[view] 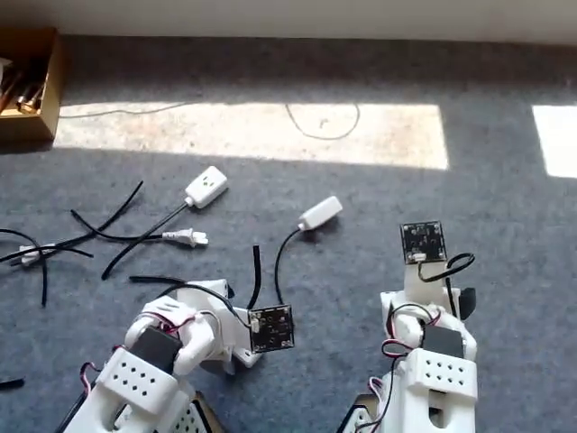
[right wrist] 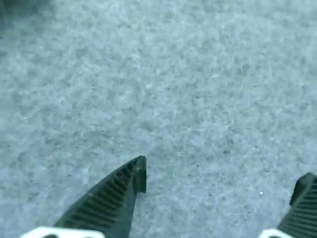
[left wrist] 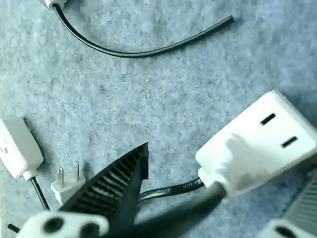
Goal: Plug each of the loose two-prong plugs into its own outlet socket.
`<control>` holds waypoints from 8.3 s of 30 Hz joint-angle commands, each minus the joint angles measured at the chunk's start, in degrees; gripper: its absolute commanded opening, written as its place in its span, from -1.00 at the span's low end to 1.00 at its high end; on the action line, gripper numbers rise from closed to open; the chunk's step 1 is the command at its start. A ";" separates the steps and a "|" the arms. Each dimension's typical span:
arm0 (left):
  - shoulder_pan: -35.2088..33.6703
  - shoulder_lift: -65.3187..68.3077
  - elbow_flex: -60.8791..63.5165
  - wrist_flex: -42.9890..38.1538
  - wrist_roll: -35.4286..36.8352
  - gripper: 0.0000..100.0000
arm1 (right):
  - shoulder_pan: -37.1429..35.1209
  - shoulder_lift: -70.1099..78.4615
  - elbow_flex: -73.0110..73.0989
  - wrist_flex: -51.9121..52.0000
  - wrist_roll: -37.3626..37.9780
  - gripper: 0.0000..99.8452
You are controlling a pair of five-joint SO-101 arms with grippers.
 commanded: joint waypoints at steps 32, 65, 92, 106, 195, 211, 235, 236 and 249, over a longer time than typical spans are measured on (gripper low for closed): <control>-16.75 -0.22 -35.65 30.24 -3.96 -0.99 | -1.80 -0.84 1.54 -3.12 0.00 -0.14; -28.97 34.68 -43.12 -7.74 12.22 -0.31 | -4.97 -0.84 1.54 -0.75 1.32 -0.14; -17.63 97.10 -94.11 10.29 6.07 -0.75 | -5.14 -0.84 1.54 -0.92 1.41 -0.14; -34.33 97.63 -123.82 31.56 14.15 -0.99 | -5.14 -0.84 1.54 -0.92 1.41 -0.14; 6.99 132.35 -164.79 48.62 32.97 -0.40 | -5.23 -0.92 1.54 -0.92 1.49 -0.14; -1.54 133.76 -166.11 43.87 36.75 -0.40 | -5.14 -0.92 1.54 -0.92 1.49 -0.14; 3.03 140.18 -166.29 44.31 33.93 -1.00 | -5.23 -0.92 1.54 -0.92 1.49 -0.14; 3.03 138.95 -166.29 45.36 33.93 -0.97 | -5.23 -0.92 1.54 -0.92 1.49 -0.14; -15.34 112.40 -161.45 49.14 21.89 -0.99 | -5.23 -0.92 1.54 -0.92 1.49 -0.14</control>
